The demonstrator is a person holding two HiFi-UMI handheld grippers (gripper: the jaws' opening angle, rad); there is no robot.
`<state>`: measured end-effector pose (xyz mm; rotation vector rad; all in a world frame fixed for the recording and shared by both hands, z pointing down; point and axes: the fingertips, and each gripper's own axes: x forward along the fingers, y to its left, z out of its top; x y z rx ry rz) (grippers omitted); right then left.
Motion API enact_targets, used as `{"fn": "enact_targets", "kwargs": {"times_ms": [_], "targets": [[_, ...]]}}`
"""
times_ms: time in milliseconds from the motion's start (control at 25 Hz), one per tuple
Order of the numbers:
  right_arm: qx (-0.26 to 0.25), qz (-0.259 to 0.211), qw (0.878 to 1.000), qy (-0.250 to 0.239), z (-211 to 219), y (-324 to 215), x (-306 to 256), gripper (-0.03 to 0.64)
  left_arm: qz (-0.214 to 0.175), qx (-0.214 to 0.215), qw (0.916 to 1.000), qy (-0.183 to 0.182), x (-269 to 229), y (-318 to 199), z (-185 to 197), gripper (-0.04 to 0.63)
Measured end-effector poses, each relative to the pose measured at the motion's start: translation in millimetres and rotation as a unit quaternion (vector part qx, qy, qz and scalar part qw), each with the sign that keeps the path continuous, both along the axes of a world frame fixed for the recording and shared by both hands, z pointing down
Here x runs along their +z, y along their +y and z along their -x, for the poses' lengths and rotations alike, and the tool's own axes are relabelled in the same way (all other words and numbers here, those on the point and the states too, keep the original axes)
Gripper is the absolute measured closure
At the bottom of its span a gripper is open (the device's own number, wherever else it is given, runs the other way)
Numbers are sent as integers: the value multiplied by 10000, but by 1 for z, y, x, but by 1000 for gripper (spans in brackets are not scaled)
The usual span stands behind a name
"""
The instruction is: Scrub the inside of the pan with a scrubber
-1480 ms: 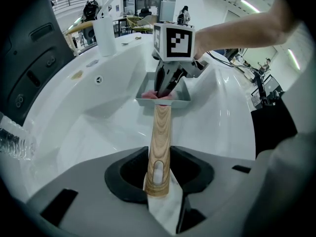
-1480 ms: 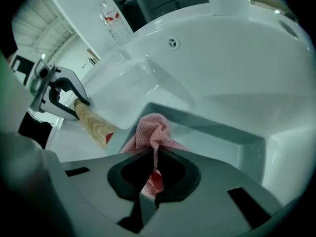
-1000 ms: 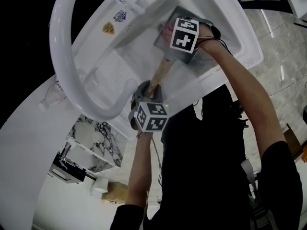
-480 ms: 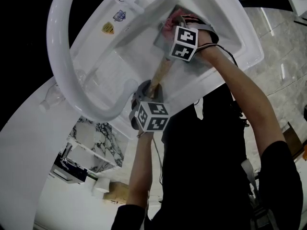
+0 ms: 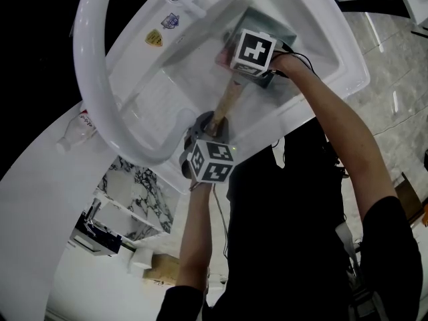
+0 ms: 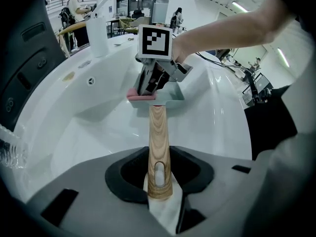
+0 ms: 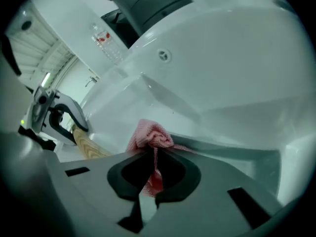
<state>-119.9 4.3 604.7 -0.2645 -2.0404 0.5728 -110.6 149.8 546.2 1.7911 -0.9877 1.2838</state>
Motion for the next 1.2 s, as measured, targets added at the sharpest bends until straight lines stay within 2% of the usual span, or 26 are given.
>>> {"fn": "enact_targets", "kwargs": {"times_ms": [80,160,320,400,480,600,800,1040,1200], "targets": [[-442,-395,9982,-110,7,7,-4,581,18,55,10000,-35,0,0,0,448],[-691,-843,9940,60,4,6,1,581,12,84,9999,-62,0,0,0,448],[-486,-1286,9899,338,-2,-11,8,577,5,42,10000,-74,0,1,0,448],[-381,-1832,9804,613,-12,-35,14,577,-8,37,10000,-85,0,0,0,448],[-326,-2440,9655,849,-22,-60,21,577,-18,35,10000,-86,0,0,0,448],[-347,-3303,9368,1103,-32,-88,27,577,-24,49,10000,-73,0,0,0,448],[-597,-4485,8785,1535,-43,-117,31,577,22,128,9999,-43,0,0,-1,446],[-1085,-5422,8099,1955,-48,-137,28,577,43,56,10000,-33,0,0,-1,448],[-1381,-5958,7547,2375,-52,-150,15,577,54,5,10000,-50,0,-2,-1,448]]}}
